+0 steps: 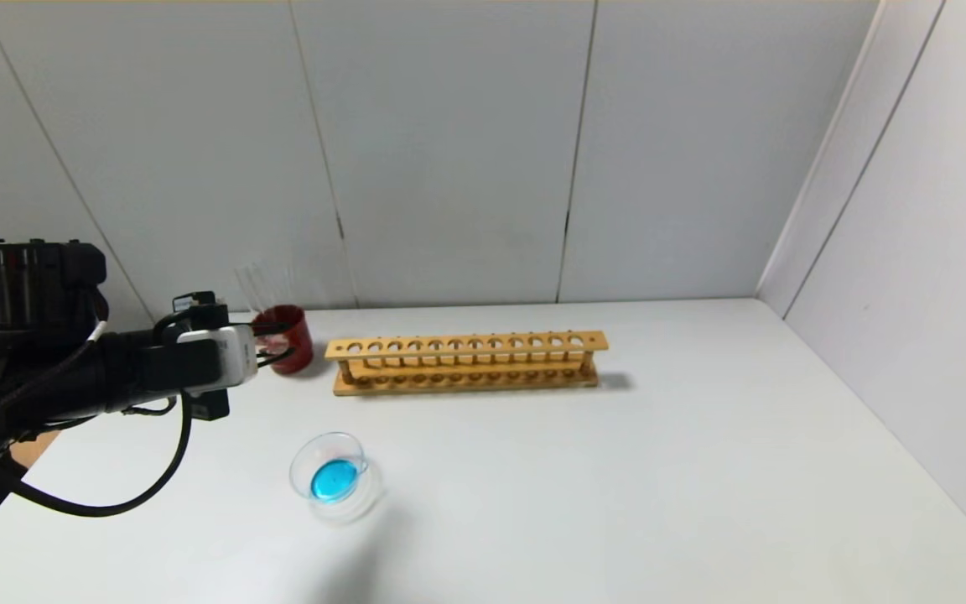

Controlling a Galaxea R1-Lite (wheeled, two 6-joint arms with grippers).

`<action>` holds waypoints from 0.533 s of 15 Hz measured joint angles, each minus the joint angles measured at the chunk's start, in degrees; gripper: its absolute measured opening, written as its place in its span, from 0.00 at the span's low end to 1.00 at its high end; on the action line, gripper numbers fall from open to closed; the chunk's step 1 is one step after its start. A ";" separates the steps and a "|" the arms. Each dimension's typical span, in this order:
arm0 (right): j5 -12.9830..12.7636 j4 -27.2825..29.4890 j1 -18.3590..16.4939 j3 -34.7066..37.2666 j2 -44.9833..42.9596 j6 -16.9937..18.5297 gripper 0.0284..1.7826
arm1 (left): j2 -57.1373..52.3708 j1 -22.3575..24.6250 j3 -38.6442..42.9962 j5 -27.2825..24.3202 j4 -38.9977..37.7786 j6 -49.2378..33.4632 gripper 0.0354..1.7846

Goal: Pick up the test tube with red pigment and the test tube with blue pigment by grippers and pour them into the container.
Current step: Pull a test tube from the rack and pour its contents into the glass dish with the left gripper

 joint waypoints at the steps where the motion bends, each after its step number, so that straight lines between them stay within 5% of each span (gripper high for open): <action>1: 0.02 0.00 0.00 0.00 0.00 0.00 0.98 | 0.30 0.00 0.07 -0.11 -0.63 -0.01 0.16; 8: 0.00 0.00 0.00 0.00 0.00 0.00 0.98 | 0.88 0.48 0.61 -0.82 -5.99 3.05 0.16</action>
